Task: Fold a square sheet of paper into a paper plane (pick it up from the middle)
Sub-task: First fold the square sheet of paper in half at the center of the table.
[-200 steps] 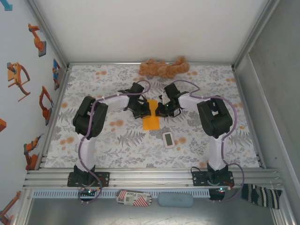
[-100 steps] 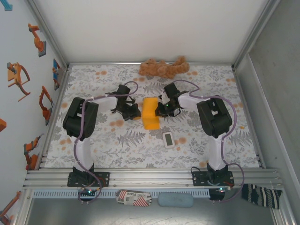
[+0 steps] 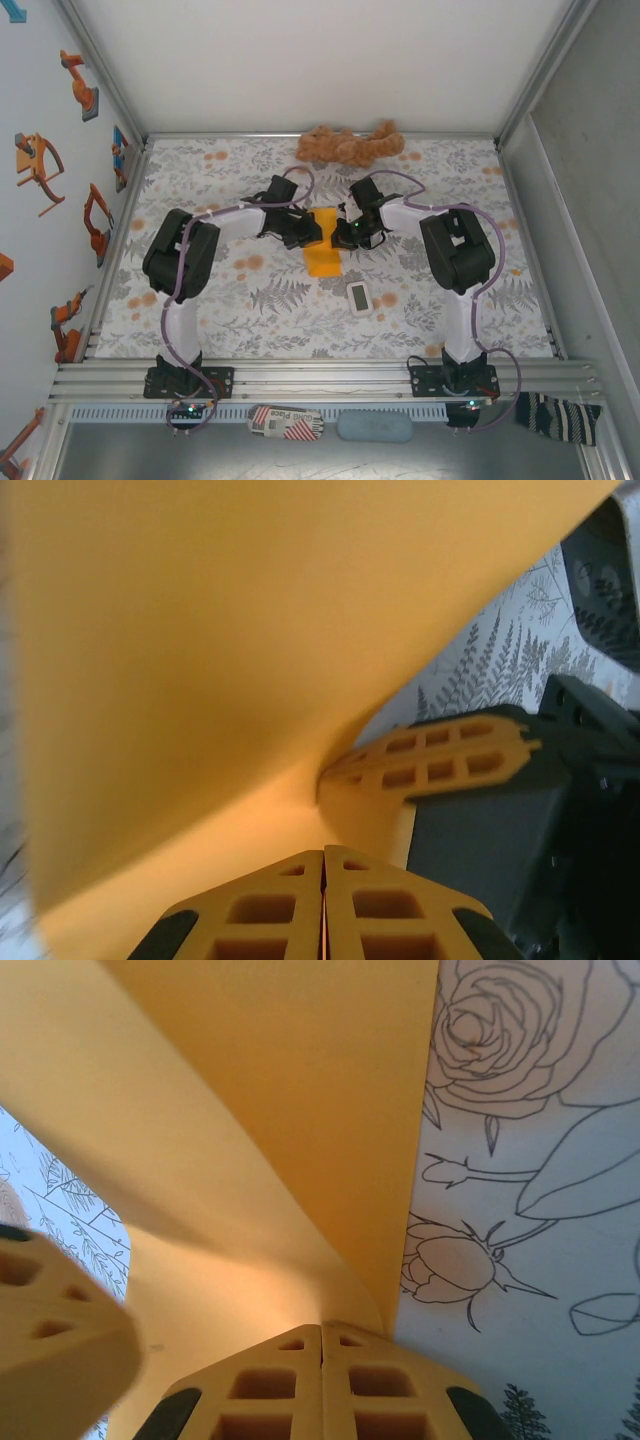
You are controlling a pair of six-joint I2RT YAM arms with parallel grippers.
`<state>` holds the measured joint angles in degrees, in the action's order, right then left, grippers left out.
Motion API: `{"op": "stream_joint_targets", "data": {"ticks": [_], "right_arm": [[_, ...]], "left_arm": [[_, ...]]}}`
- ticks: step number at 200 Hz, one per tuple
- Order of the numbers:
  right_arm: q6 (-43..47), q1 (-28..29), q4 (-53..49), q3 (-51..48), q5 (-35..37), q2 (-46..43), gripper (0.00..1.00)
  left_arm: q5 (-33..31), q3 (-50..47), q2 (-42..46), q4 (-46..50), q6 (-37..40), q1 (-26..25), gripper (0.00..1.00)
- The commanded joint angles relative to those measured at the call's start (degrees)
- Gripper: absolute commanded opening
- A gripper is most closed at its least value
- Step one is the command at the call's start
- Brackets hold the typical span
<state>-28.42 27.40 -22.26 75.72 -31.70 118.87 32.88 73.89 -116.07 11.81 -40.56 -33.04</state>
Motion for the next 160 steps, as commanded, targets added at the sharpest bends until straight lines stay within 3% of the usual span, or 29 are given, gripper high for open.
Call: {"op": "stream_joint_targets", "data": {"ticks": [1, 71, 100, 135, 160], "right_arm": [[1.09, -0.24, -7.49, -3.75, 10.21, 5.81, 0.00], [1.22, -0.24, -7.53, -4.49, 11.39, 5.99, 0.00], [1.23, -0.24, -7.61, -4.44, 11.64, 6.04, 0.00], [1.23, -0.26, -7.90, -4.45, 11.87, 5.95, 0.00], [1.08, -0.24, -7.89, -4.64, 11.92, 6.23, 0.00]], "left_arm": [[0.64, 0.90, -3.01, -2.94, -2.20, 0.82, 0.10], [-5.70, -4.52, -1.00, 2.37, 4.07, 8.72, 0.10], [-4.87, -3.95, 1.31, 3.99, 5.10, 11.02, 0.09], [-3.61, -2.40, 6.76, 0.86, 3.42, 6.48, 0.09], [-1.59, -1.72, 4.16, -4.87, -0.34, 2.68, 0.10]]}}
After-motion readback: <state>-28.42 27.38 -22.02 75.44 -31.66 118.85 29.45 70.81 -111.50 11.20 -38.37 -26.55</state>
